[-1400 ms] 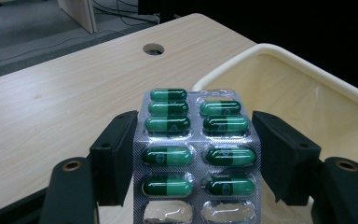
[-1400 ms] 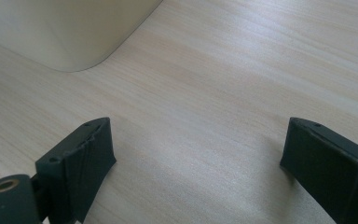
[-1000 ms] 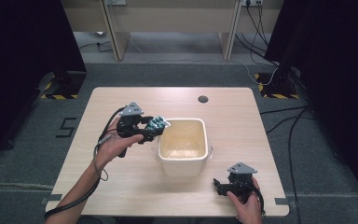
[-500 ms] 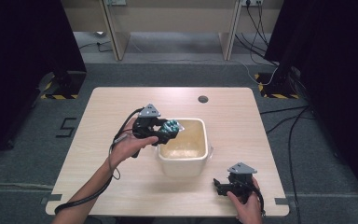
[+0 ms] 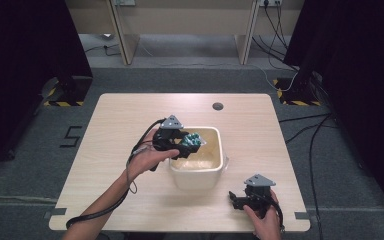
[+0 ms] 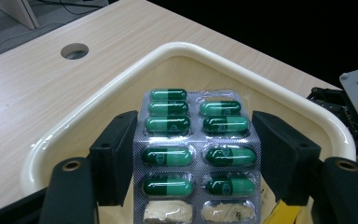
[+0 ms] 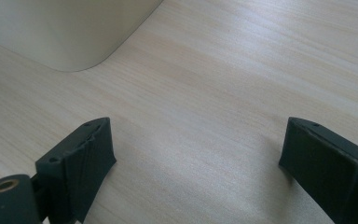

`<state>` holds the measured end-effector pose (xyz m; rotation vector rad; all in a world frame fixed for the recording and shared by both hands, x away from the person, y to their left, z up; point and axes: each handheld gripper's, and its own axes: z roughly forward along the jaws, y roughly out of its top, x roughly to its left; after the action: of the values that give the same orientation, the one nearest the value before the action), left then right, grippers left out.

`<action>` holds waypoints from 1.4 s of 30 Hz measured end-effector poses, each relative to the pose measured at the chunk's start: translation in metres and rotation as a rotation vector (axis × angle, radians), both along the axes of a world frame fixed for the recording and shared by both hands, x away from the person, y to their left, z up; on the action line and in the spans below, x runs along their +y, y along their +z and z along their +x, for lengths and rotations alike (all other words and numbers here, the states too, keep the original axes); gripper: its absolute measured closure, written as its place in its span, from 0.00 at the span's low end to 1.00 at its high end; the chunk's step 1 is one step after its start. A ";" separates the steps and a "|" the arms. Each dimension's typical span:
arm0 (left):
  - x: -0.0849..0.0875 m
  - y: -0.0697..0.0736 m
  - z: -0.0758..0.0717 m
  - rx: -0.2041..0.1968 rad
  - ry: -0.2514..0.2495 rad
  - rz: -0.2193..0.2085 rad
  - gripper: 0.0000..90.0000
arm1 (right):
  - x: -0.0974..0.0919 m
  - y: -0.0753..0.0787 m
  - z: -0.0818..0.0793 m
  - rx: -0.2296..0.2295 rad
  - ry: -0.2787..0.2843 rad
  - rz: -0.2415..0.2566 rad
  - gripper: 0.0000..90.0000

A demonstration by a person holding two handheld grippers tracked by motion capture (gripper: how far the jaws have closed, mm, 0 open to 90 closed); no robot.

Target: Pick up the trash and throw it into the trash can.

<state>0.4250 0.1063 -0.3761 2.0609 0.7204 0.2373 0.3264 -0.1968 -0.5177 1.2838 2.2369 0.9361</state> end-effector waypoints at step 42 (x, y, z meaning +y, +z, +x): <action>0.038 0.014 0.001 -0.026 0.081 -0.071 0.18 | 0.000 0.000 0.000 -0.001 0.000 -0.001 0.11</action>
<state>0.4258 0.1440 -0.3624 1.9603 0.7865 0.2805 0.3263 -0.1967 -0.5178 1.2835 2.2361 0.9355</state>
